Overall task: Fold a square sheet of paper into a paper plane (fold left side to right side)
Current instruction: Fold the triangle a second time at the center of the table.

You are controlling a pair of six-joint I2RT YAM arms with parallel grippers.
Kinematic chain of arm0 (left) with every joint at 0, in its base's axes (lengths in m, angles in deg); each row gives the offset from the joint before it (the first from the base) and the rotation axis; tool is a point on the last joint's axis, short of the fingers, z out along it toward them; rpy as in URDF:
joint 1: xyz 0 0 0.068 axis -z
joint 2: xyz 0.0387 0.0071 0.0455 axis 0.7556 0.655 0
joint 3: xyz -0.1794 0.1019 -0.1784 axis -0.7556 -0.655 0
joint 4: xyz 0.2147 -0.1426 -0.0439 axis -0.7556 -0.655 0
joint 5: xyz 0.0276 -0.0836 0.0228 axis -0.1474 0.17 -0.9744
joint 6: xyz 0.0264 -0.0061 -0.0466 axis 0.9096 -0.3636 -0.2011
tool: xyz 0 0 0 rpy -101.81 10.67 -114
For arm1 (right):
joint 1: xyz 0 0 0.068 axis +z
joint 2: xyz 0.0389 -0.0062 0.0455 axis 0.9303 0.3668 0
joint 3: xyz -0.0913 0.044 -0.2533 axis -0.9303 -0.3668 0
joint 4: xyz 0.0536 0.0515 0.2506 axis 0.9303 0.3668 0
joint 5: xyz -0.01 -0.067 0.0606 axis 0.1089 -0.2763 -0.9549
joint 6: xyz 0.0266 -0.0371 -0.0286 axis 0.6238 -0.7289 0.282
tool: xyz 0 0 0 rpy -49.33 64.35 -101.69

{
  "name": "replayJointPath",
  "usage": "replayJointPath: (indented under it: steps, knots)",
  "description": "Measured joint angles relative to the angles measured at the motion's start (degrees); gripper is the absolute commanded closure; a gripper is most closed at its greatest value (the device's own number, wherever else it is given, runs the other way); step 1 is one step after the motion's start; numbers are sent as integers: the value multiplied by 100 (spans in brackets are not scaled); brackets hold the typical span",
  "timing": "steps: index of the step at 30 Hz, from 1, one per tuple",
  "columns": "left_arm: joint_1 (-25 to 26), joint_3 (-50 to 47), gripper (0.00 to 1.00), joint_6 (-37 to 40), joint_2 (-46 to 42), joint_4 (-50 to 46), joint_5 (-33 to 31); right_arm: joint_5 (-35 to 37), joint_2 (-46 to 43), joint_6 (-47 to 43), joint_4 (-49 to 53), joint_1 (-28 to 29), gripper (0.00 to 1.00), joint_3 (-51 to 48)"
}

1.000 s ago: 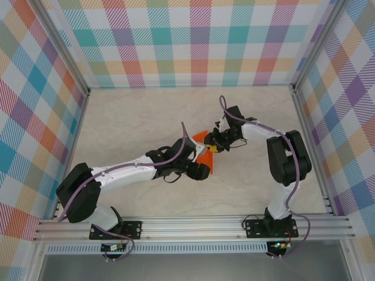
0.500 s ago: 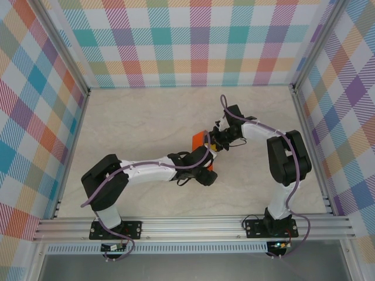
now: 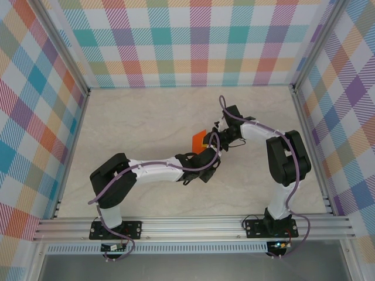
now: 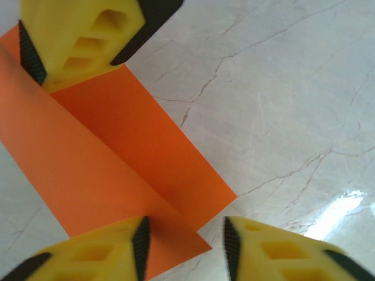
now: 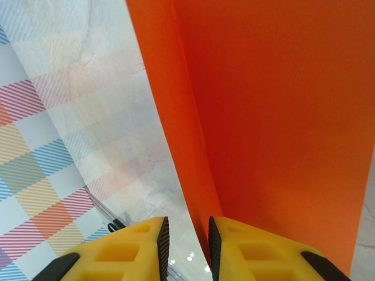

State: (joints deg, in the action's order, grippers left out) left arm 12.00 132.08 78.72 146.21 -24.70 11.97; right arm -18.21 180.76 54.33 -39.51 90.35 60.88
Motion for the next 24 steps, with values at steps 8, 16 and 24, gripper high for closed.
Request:
replayJointPath:
  steps: [8,16,24]
  knots:
    - [-2,9,88,-11,0,-275,-39,166,4,-98,177,15,72,125]
    - [-155,17,96,-81,-35,-389,286,584,-116,-385,337,-13,54,173]
    - [-496,-76,100,-262,-251,-216,1014,1102,-1338,-597,431,-376,44,50]
